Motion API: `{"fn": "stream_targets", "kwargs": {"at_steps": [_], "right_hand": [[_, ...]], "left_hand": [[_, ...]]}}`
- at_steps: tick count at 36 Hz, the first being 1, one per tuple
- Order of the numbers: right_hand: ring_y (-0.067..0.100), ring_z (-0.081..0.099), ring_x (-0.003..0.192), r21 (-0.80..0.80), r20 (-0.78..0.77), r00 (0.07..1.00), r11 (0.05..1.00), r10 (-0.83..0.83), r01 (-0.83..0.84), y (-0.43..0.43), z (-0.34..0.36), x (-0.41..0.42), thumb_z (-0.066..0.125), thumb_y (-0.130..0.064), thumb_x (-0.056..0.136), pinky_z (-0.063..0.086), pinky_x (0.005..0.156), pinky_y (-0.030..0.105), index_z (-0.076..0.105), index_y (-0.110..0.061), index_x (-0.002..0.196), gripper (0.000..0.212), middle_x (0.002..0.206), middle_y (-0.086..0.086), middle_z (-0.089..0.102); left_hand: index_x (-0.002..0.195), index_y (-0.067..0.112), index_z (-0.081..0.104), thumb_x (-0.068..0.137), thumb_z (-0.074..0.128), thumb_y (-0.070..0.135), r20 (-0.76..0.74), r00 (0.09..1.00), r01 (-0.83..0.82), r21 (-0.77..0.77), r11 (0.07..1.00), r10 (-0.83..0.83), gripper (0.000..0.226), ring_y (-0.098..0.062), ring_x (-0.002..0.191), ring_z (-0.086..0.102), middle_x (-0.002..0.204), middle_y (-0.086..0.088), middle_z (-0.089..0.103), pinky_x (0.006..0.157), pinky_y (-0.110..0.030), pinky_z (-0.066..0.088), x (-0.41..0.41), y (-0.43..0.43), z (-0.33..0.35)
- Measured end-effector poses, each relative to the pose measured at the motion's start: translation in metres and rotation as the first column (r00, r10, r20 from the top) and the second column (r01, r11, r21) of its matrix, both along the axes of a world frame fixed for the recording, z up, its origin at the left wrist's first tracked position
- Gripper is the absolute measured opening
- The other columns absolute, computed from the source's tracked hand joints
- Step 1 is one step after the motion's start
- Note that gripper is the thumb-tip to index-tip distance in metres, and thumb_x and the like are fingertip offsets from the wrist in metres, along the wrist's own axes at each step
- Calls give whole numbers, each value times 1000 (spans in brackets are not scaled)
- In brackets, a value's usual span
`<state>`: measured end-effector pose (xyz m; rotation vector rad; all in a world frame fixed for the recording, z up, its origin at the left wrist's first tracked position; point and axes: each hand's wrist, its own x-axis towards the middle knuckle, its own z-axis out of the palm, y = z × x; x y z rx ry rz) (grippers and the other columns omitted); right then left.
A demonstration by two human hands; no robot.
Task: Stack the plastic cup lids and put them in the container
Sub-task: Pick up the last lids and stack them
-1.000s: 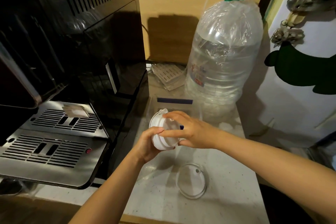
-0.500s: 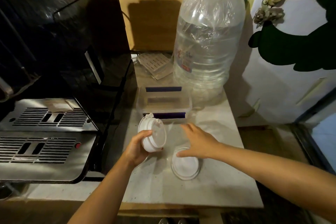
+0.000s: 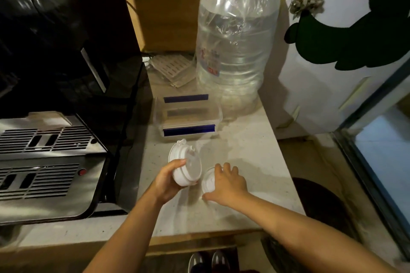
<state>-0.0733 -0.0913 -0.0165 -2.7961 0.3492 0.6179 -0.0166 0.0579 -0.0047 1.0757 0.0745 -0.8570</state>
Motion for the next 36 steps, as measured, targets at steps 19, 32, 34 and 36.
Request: {"fn": "stream_targets", "kwargs": {"at_steps": [19, 32, 34, 36], "right_hand": [[32, 35, 123, 34, 32, 999, 999, -20, 18, 1, 4, 0, 68, -43, 77, 46, 87, 36, 30, -10, 135, 77, 138, 12, 31], [23, 31, 126, 191, 270, 962, 977, 42, -96, -34, 50, 15, 73, -43, 72, 41, 98, 36, 26, -18, 138, 84, 139, 4, 30], [21, 29, 129, 217, 337, 938, 962, 84, -164, -39, 61, 19, 75, -40, 71, 37, 101, 34, 26, -19, 139, 86, 140, 3, 30], [19, 30, 130, 261, 400, 910, 939, 107, -225, -43, 72, 22, 77, -37, 71, 33, 102, 30, 28, -20, 140, 87, 140, 3, 30]], "left_hand": [[104, 20, 51, 23, 82, 29, -26, 1000, 16, -11, 1000, -17, 88, -24, 86, 56, 92, -8, 56, 55, -31, 59, 2, 6, -3], [113, 21, 47, 19, 87, 40, -64, 998, -13, -42, 999, 10, 105, -25, 87, 53, 97, -10, 53, 56, -33, 58, 21, 5, 5], [108, 22, 52, 19, 87, 41, -54, 999, -5, -57, 998, 2, 98, -23, 87, 53, 98, -9, 54, 57, -33, 58, 23, 2, 10], [97, 23, 59, 18, 87, 41, -31, 1000, -5, -84, 996, 2, 86, -23, 84, 54, 94, -9, 56, 57, -31, 57, 26, -3, 16]]}}
